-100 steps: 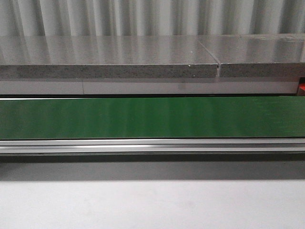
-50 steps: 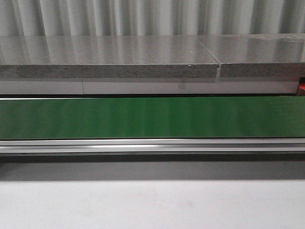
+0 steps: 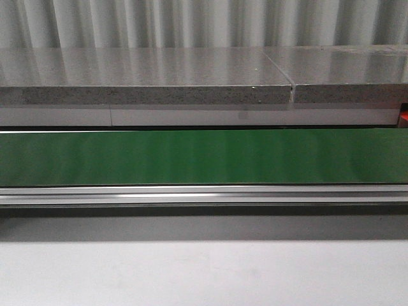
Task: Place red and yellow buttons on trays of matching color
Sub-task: 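Move the left gripper down over the pile and grasp a red button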
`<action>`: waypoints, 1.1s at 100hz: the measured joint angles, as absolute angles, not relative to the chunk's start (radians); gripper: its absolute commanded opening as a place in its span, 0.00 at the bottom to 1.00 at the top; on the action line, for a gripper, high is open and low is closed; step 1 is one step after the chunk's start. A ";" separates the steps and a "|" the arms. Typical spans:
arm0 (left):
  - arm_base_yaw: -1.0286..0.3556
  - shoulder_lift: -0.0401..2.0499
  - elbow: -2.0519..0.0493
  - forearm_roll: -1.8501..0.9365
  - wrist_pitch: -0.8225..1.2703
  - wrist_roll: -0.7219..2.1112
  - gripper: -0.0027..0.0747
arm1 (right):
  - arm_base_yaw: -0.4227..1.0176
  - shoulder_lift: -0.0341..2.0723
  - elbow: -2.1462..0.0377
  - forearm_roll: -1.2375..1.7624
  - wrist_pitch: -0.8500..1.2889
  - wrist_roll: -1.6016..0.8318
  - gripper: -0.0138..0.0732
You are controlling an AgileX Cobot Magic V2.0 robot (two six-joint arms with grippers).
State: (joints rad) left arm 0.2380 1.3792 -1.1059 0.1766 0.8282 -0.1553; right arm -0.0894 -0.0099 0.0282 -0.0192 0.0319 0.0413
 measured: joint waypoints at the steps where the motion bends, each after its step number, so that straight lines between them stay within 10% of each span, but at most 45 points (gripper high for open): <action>1: 0.241 1.384 -1.111 0.177 0.833 -0.155 0.58 | -0.089 -0.010 0.028 -0.019 0.032 0.041 0.08; 110: 0.285 1.842 -1.445 0.045 1.087 -0.162 0.58 | -0.089 -0.010 0.028 -0.019 0.032 0.042 0.08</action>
